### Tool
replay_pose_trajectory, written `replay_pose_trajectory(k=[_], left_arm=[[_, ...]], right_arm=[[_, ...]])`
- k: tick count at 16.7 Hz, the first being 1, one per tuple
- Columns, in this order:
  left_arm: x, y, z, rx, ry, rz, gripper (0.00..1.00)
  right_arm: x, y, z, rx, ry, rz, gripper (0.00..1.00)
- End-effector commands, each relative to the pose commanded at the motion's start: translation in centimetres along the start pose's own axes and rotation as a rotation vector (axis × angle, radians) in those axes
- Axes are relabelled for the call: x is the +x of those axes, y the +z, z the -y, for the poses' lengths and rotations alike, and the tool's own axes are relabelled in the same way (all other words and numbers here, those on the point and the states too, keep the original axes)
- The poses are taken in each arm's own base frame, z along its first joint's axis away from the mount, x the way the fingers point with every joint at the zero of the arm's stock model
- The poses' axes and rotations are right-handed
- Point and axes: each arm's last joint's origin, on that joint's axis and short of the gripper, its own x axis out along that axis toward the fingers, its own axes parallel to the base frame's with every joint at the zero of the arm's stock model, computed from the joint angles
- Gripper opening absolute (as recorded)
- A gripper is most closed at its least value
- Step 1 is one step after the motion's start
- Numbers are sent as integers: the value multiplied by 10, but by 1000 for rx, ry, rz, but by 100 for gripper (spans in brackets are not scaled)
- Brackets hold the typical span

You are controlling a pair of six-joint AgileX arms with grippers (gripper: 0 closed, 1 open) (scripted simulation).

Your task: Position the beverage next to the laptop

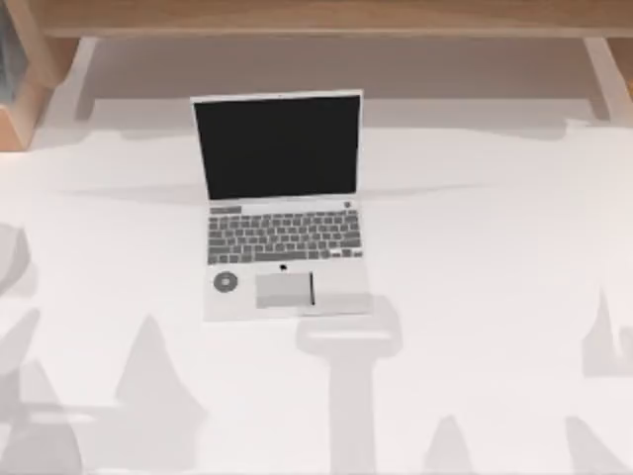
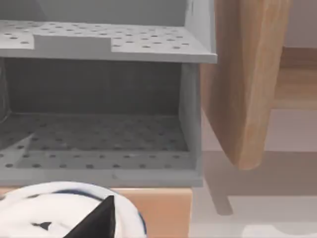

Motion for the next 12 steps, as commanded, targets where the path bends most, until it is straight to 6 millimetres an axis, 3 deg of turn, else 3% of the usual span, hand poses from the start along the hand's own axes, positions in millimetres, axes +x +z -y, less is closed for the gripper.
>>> replay_pose_trajectory(k=[4,7,12], left_arm=[[-4,-42,-41,7,27,-59,100],[-14,-66,-59,15,49,-88,100],[-20,-79,-68,29,64,-98,100]], right_arm=[[0,0,0,0,0,0,100],[0,0,0,0,0,0,100],[0,0,0,0,0,0,100]])
